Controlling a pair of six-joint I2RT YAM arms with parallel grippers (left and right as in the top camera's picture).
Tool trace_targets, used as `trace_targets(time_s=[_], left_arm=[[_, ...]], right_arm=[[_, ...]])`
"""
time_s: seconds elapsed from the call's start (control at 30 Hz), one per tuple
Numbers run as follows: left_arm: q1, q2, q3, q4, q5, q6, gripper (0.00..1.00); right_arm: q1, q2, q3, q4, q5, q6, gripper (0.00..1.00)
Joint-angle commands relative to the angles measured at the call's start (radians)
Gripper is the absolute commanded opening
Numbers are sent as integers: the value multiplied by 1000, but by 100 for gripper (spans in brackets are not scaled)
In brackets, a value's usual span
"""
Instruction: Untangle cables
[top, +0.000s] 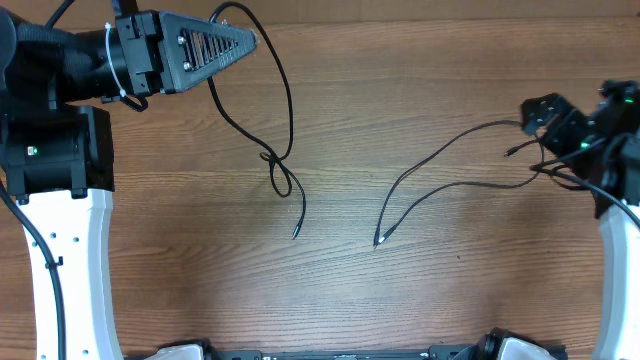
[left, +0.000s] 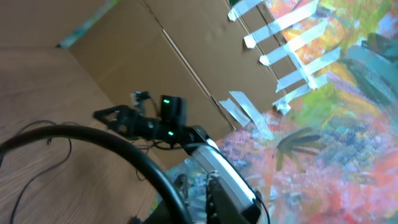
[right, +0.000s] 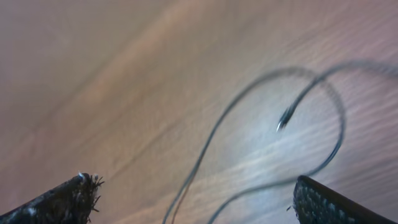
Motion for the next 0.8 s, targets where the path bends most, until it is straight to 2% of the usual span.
trace_targets(time_s=[0.0, 0.13, 0.3, 0.53, 0.77], left_arm=[[0, -23, 21, 3, 55, 28, 14], [0, -23, 21, 4, 72, 45, 14], [0, -23, 21, 4, 71, 46, 15], [-5, -23, 21, 2, 72, 53, 14], [-68, -23, 21, 1, 43, 71, 14]], right_arm=[[11, 48, 13, -28, 130, 166, 100], [-14, 129, 13, -76, 253, 427, 100], [-16, 241, 13, 21, 253, 539, 100], [-18, 369, 13, 209, 287, 571, 100], [-22, 474, 13, 225, 478, 909, 100]])
